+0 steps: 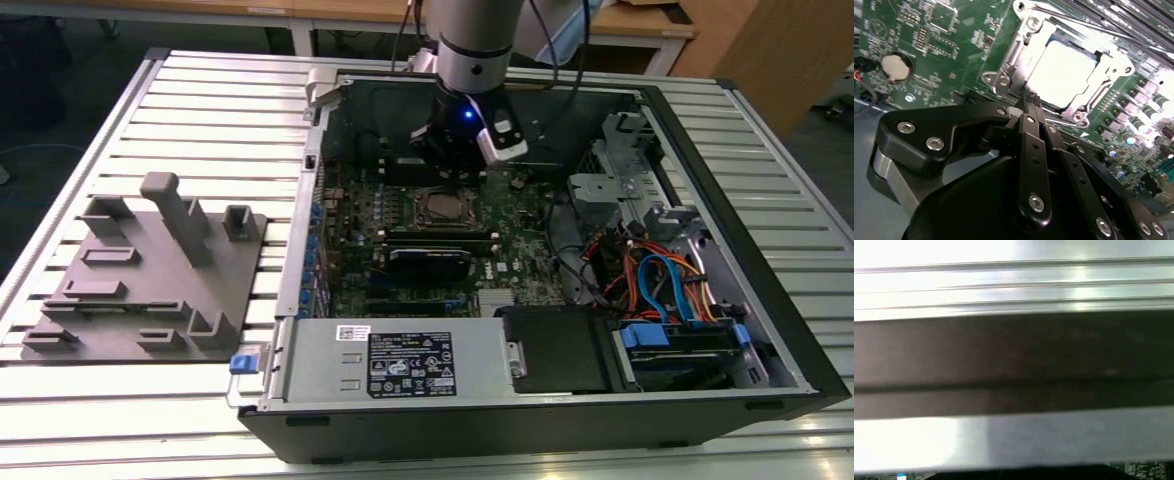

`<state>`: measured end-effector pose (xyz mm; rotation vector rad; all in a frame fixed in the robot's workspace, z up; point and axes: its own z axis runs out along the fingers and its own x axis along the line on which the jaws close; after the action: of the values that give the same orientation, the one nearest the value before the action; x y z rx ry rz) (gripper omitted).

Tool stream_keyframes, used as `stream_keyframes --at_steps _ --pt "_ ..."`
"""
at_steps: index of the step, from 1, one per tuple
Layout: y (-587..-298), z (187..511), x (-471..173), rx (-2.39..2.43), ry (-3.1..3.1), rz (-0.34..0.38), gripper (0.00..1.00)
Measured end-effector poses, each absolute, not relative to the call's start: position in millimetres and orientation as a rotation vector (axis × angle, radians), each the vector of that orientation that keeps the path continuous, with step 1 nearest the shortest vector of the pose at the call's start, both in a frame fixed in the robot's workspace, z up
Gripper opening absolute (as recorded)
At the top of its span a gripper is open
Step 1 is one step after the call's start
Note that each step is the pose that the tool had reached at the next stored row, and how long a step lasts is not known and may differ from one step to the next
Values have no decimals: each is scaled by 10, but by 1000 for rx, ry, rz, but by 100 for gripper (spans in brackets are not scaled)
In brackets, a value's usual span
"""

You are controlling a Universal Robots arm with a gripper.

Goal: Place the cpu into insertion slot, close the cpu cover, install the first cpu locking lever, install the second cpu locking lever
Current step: 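Install the first cpu locking lever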

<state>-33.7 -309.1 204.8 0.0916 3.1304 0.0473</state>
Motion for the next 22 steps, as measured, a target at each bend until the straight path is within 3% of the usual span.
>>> stream_keyframes --at_steps 22 --pt "-3091 2162 -533 91 3126 55 11"
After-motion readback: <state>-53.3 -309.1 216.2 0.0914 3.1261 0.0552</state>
